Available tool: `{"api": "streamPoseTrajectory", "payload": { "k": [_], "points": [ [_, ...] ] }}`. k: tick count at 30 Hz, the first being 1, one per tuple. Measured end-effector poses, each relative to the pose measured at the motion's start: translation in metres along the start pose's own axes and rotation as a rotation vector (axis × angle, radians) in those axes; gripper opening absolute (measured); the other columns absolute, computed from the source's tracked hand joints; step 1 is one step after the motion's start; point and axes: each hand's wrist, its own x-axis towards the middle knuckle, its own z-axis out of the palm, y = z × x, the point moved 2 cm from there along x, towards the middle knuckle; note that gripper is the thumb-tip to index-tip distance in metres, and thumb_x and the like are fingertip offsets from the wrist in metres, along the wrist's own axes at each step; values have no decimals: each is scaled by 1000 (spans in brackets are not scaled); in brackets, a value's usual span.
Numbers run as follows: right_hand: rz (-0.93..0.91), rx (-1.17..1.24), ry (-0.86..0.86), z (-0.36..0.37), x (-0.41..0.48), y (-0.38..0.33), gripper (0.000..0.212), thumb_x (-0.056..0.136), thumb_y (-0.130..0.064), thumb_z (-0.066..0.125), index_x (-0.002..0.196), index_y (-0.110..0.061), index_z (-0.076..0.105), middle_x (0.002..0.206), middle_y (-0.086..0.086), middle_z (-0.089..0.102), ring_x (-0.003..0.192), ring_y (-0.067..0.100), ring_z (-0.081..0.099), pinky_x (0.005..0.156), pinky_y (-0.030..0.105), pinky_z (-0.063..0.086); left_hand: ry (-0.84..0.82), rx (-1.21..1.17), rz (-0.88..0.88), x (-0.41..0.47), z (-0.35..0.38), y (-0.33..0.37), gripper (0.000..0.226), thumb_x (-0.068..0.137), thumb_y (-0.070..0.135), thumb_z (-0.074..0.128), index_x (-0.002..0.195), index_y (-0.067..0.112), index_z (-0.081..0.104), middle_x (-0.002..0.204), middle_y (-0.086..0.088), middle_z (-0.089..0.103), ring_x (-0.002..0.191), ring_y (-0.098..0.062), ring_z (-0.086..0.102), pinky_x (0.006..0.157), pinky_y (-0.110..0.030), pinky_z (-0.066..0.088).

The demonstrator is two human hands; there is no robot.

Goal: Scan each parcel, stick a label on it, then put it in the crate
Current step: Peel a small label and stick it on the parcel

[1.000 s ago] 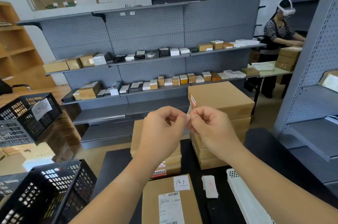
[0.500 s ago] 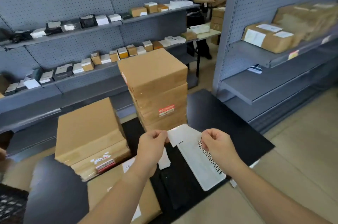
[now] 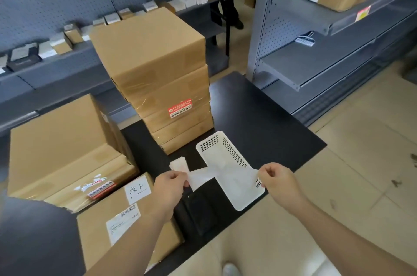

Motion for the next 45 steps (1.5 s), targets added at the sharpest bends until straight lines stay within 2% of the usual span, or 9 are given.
{"api": "streamPoseTrajectory", "payload": {
  "k": [5, 13, 19, 22, 25, 29, 34, 41, 45],
  "points": [
    [42, -43, -10, 14, 13, 9, 15, 94, -22, 57, 85, -15, 68, 77, -1, 69, 57, 10, 49, 48, 19, 37, 60, -16, -52, 16, -7, -15, 14, 99, 19, 60, 94, 13, 72, 88, -10, 67, 74, -21, 60, 66, -29, 48],
    [66, -214, -71, 48, 29, 25, 13, 97, -22, 57, 93, -13, 65, 88, -1, 69, 70, 10, 60, 51, 18, 43, 63, -43, -118, 21, -3, -42, 17, 98, 24, 62, 89, 16, 74, 84, -8, 68, 76, -21, 62, 70, -27, 49],
    [71, -339, -76, 65, 36, 30, 33, 98, -27, 58, 81, 1, 64, 81, 5, 72, 67, 15, 64, 51, 20, 45, 94, -59, -135, 16, -1, -49, 18, 96, 24, 64, 83, 18, 74, 86, -7, 70, 81, -25, 66, 72, -28, 53],
    [59, -334, -85, 69, 34, 30, 41, 96, -35, 62, 82, 4, 66, 75, 8, 71, 76, 25, 73, 57, 26, 46, 94, -57, -106, 12, -1, -48, 21, 97, 24, 63, 80, 19, 74, 83, -6, 71, 83, -27, 68, 82, -38, 59],
    [17, -330, -110, 73, 26, 19, 30, 97, -34, 63, 86, -7, 70, 78, 0, 71, 81, 22, 71, 62, 20, 48, 95, -71, -91, 6, -2, -48, 21, 96, 23, 63, 79, 20, 74, 82, -5, 71, 82, -26, 68, 85, -40, 59],
    [-124, -258, -221, 89, -4, -22, 4, 96, -34, 68, 97, -30, 68, 91, -19, 67, 90, 2, 65, 73, 11, 46, 94, -111, -81, -6, -7, -47, 21, 96, 22, 62, 80, 20, 74, 83, -5, 71, 85, -26, 68, 87, -41, 58],
    [-328, -245, -477, 133, -59, -75, 26, 87, -50, 76, 108, -42, 62, 107, -28, 63, 99, -6, 61, 74, 6, 44, 84, -194, -22, -28, -30, -44, 18, 95, 19, 62, 84, 24, 76, 90, -1, 72, 90, -18, 67, 83, -34, 59],
    [-381, -195, -520, 182, -96, -91, 16, 90, -33, 78, 96, -36, 63, 97, -17, 69, 93, -5, 65, 71, 8, 48, 49, -333, 16, -57, -77, -66, 25, 89, 21, 62, 68, 25, 76, 87, 0, 74, 94, -21, 66, 83, -36, 52],
    [-349, -129, -487, 204, -102, -88, 6, 94, -31, 72, 98, -31, 67, 92, -14, 71, 92, 2, 68, 74, 13, 53, 83, -443, 41, -66, -101, -93, 20, 97, 36, 59, 95, 26, 76, 100, 9, 74, 98, -13, 64, 84, -30, 48]
  ]
}}
